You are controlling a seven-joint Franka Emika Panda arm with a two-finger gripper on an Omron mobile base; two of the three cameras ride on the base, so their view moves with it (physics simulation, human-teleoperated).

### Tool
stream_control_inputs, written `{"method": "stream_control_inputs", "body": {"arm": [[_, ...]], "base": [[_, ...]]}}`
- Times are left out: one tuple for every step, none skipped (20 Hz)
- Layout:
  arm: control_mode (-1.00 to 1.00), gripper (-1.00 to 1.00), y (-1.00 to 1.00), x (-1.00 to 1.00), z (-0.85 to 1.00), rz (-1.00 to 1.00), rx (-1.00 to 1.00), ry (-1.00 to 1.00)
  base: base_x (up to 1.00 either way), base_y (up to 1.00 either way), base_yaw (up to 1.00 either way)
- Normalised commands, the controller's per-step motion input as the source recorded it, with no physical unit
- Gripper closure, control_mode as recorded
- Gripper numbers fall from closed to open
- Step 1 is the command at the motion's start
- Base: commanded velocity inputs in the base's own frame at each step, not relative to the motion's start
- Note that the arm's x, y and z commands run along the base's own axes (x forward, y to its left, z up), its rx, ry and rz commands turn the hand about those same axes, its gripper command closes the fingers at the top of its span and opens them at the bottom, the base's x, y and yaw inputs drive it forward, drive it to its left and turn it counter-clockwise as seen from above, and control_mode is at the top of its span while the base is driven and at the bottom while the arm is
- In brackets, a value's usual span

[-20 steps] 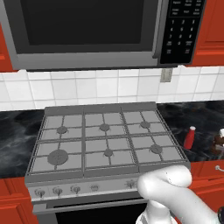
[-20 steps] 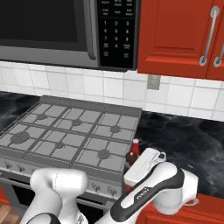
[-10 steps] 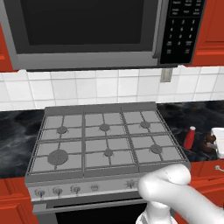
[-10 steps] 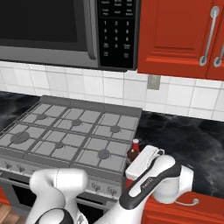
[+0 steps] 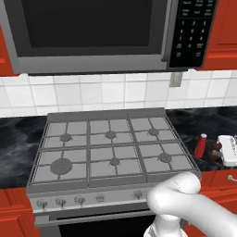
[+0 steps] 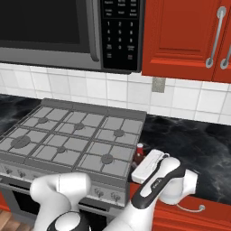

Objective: Take 2 condiments from the cabinet and move them on the counter near the stove.Make sure the condiments are lined up with each other, next to each other.

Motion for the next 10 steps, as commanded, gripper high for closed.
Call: {"method": "stream_control_inputs", "body": {"arm": [[-1.00, 1.00, -0.24, 0.09, -0.22, 0.00, 0.00, 0.00], [-1.00, 1.00, -0.21, 0.10, -0.22, 0.00, 0.00, 0.00], [-1.00, 1.00, -0.21, 0.06, -0.20, 0.00, 0.00, 0.00], [-1.00, 1.00, -0.21, 0.06, -0.23, 0.00, 0.00, 0.00], [-1.00, 1.00, -0.16, 0.14, -0.24, 0.00, 0.00, 0.00], [-1.00, 1.00, -0.16, 0.14, -0.23, 0.00, 0.00, 0.00], [-1.00, 1.00, -0.16, 0.17, -0.25, 0.00, 0.00, 0.00], [-1.00, 1.00, -0.11, 0.21, -0.27, 0.00, 0.00, 0.00], [-1.00, 1.00, -0.11, 0.22, -0.22, 0.00, 0.00, 0.00], [-1.00, 1.00, -0.08, 0.26, -0.22, 0.00, 0.00, 0.00]], "base": [[0.00, 0.00, 0.00], [0.00, 0.00, 0.00], [0.00, 0.00, 0.00], [0.00, 0.00, 0.00], [0.00, 0.00, 0.00], [0.00, 0.00, 0.00], [0.00, 0.00, 0.00], [0.00, 0.00, 0.00], [0.00, 0.00, 0.00], [0.00, 0.00, 0.00]]}}
